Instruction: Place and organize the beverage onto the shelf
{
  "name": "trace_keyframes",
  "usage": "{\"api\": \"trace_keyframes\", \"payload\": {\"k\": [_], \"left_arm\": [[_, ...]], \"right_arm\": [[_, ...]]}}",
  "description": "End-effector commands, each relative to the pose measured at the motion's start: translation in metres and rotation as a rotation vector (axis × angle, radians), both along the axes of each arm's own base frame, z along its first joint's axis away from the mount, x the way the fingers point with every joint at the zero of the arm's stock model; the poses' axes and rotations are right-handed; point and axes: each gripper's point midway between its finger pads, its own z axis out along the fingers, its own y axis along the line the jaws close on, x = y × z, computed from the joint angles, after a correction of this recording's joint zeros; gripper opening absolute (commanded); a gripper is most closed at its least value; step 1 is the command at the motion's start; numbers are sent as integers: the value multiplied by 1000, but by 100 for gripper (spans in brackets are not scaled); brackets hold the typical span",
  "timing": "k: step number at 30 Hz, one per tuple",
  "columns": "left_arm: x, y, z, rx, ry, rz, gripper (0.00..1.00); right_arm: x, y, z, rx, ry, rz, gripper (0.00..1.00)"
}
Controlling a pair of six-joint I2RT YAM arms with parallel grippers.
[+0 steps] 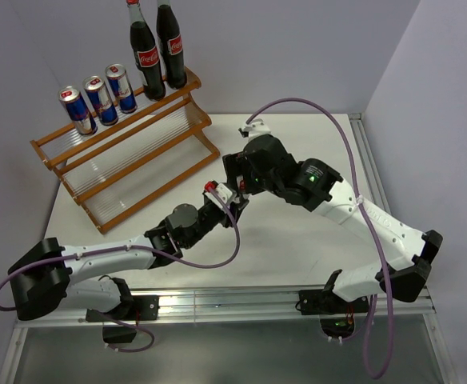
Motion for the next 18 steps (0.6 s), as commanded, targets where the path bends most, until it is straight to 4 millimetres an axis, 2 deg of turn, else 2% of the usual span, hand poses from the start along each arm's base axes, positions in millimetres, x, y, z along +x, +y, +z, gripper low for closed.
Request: {"api": "trace_keyframes", "payload": {"k": [1,4,8,14,15,17,18], "left_arm": [[9,10,35,-112,-39,75,0],[18,17,33,-98,-33,123,0],[39,36,35,-123,2,177,0],[52,67,49,-154,-5,269,0],[55,74,56,-172,-3,299,0],[59,83,57,-161,8,331,0],[61,94,66,-182,0,375,0]], "right_arm": [[-9,19,41,148,-55,68,96],[-10,14,50,175,-61,42,96],[-16,9,69,261,-76,58,97],[-17,-17,94,354,-135,23,97],[-16,-23,95,359,-143,7,97],[-18,-32,98,379,-165,-1,97],[-18,-35,92,374,-160,-9,97]]}}
